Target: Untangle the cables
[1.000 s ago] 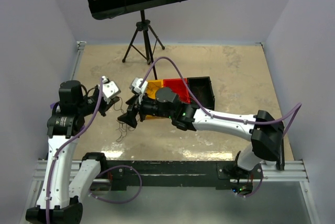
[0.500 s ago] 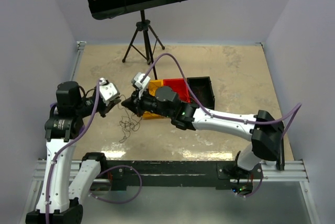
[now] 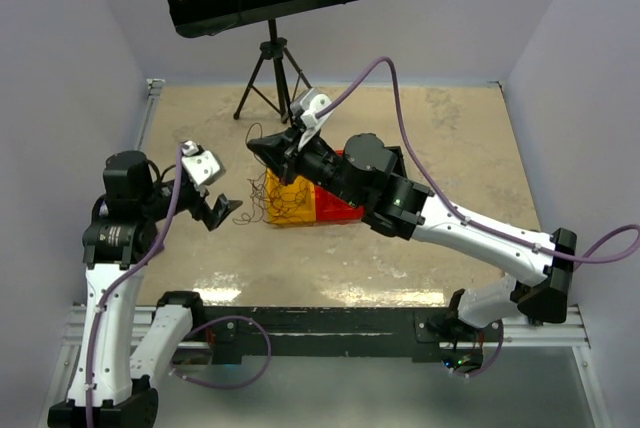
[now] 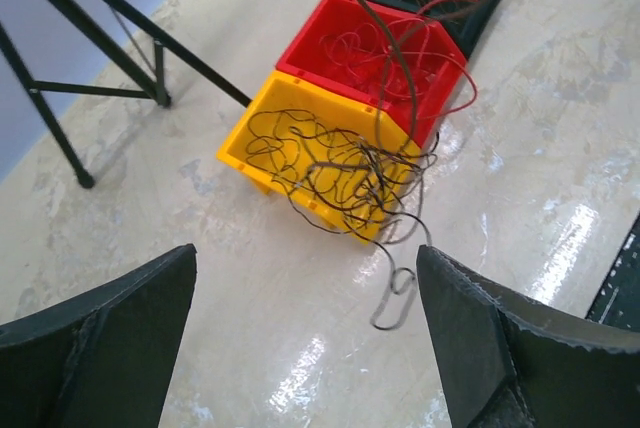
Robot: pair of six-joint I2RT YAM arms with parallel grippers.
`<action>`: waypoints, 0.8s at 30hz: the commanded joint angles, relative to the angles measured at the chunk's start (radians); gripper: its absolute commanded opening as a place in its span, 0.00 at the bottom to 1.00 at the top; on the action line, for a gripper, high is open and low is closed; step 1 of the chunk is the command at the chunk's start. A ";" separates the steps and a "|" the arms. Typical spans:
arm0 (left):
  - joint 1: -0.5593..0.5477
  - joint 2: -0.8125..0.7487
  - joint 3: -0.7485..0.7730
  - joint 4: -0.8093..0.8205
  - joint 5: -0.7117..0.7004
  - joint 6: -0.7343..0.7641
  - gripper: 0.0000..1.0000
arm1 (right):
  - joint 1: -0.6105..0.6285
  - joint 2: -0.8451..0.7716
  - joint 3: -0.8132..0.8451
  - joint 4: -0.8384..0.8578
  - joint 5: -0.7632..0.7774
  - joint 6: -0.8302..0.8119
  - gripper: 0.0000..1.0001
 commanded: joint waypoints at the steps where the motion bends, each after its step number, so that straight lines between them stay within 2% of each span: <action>1: 0.007 0.019 -0.070 0.036 0.124 0.005 0.96 | -0.004 -0.021 0.093 -0.065 0.024 -0.047 0.00; 8: 0.007 0.104 -0.123 0.068 0.233 -0.020 1.00 | -0.004 -0.018 0.157 -0.088 0.015 -0.050 0.00; 11: 0.007 0.116 -0.149 0.137 0.253 -0.076 1.00 | -0.004 -0.020 0.165 -0.081 0.004 -0.039 0.00; 15: 0.007 0.136 -0.163 0.174 0.381 -0.104 1.00 | -0.004 -0.020 0.177 -0.077 0.004 -0.028 0.00; 19: 0.007 0.151 -0.176 0.214 0.405 -0.113 1.00 | -0.004 -0.023 0.186 -0.074 -0.007 -0.014 0.00; 22: 0.007 0.156 -0.177 0.209 0.386 -0.072 0.85 | -0.004 -0.027 0.196 -0.077 -0.008 -0.014 0.00; 24: 0.007 0.156 -0.183 0.168 0.357 -0.008 0.69 | -0.004 -0.032 0.200 -0.079 -0.007 -0.016 0.00</action>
